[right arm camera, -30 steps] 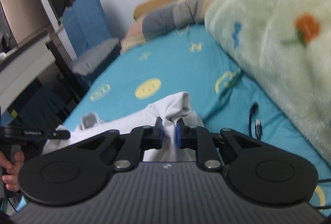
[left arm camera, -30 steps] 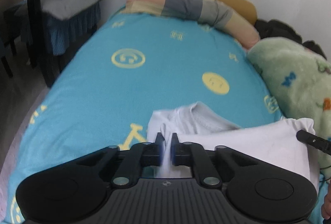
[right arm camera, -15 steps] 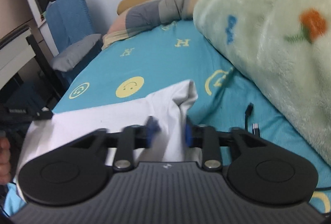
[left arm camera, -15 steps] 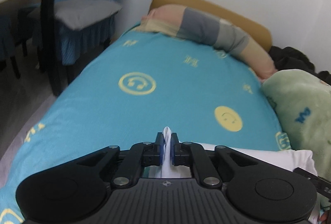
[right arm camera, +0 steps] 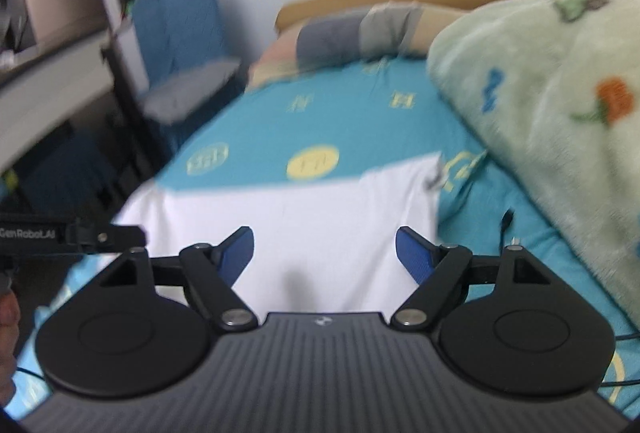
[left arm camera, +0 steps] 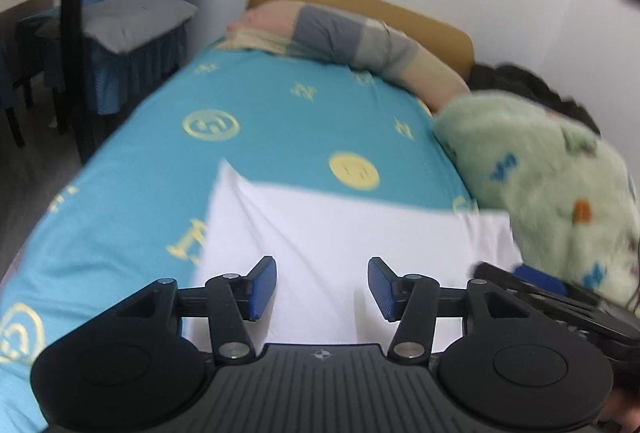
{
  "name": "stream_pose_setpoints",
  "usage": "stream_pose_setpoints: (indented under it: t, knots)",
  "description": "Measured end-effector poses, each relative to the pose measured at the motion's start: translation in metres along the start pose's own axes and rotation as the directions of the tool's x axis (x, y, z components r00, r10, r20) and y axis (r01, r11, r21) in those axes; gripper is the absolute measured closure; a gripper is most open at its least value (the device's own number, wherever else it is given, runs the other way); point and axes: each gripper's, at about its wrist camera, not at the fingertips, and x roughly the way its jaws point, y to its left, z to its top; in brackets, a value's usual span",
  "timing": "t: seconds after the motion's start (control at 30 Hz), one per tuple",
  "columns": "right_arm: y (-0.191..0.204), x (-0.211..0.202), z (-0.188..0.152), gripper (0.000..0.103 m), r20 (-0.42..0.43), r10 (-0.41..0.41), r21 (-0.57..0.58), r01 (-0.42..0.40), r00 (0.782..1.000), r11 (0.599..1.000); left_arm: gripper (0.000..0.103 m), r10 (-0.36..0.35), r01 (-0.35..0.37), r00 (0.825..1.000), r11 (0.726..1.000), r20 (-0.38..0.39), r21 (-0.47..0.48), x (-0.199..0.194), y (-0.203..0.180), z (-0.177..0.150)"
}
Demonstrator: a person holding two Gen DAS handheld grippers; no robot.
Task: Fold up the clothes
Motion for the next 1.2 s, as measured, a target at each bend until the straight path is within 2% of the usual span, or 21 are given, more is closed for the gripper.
stream_pose_setpoints:
  t: [0.1, 0.2, 0.27, 0.4, 0.53, 0.67, 0.73, 0.8, 0.87, 0.93, 1.0, 1.1, 1.17, 1.2]
  knots:
    - [0.005, 0.018, -0.014, 0.024, -0.057, -0.020, -0.040, 0.018, 0.998, 0.999, 0.057, 0.014, -0.015, 0.997, 1.000, -0.071, -0.015, 0.023, 0.007, -0.014]
    - [0.008, 0.027, -0.022, 0.024, -0.084, -0.031, -0.077, 0.025, 0.996, 0.997, 0.057, 0.014, -0.018, 0.997, 0.999, -0.079, -0.047, 0.022, 0.014, -0.015]
    - [0.009, 0.018, -0.020, 0.024, -0.086, -0.031, -0.053, 0.027, 0.996, 0.998, 0.055, 0.015, -0.019, 0.997, 0.998, -0.077, -0.063, 0.014, 0.014, -0.015]
    - [0.011, -0.006, -0.020, 0.024, -0.099, -0.043, -0.020, 0.041, 0.994, 0.999, 0.052, 0.029, -0.031, 0.996, 0.999, -0.086, -0.026, -0.009, 0.005, -0.022]
    - [0.013, -0.023, -0.028, 0.024, -0.136, -0.065, -0.021, 0.063, 0.989, 0.998, 0.052, 0.017, -0.023, 0.995, 0.998, -0.101, -0.065, -0.020, 0.006, -0.029]
    - [0.006, -0.021, -0.033, 0.024, -0.197, -0.040, 0.052, 0.051, 0.980, 0.997, 0.052, 0.008, -0.026, 0.985, 0.994, -0.173, -0.104, -0.010, 0.017, -0.034]
    - [0.002, -0.023, -0.031, 0.024, -0.215, -0.026, 0.100, 0.049, 0.976, 0.994, 0.052, -0.018, -0.014, 0.983, 0.985, -0.184, -0.172, -0.016, 0.026, -0.035]
    - [-0.008, -0.039, -0.027, 0.024, -0.203, 0.016, 0.223, 0.030, 0.979, 0.974, 0.051, -0.065, 0.010, 0.978, 0.964, -0.196, -0.266, -0.027, 0.036, -0.035]
    - [-0.018, -0.048, -0.032, 0.023, -0.203, 0.083, 0.362, -0.004, 0.976, 0.932, 0.048, -0.119, 0.039, 0.971, 0.933, -0.205, -0.357, -0.037, 0.043, -0.037]
    - [-0.028, -0.051, -0.045, 0.023, -0.208, 0.173, 0.510, -0.044, 0.963, 0.859, 0.040, -0.170, 0.062, 0.963, 0.895, -0.210, -0.442, -0.046, 0.048, -0.041]
    - [-0.039, -0.054, -0.057, 0.021, -0.197, 0.262, 0.645, -0.076, 0.945, 0.761, 0.024, -0.222, 0.072, 0.949, 0.846, -0.226, -0.529, -0.048, 0.052, -0.049]
    - [-0.055, -0.058, -0.076, 0.021, -0.155, 0.384, 0.811, -0.105, 0.910, 0.576, 0.024, -0.268, 0.058, 0.928, 0.791, -0.258, -0.610, -0.035, 0.055, -0.062]
    - [-0.059, -0.046, -0.085, 0.021, -0.170, 0.385, 0.843, -0.069, 0.907, 0.534, 0.023, -0.264, 0.028, 0.926, 0.763, -0.272, -0.646, -0.020, 0.060, -0.068]
    - [-0.061, -0.042, -0.089, 0.021, -0.172, 0.370, 0.855, -0.048, 0.913, 0.517, 0.023, -0.262, 0.012, 0.924, 0.748, -0.279, -0.663, -0.013, 0.063, -0.070]
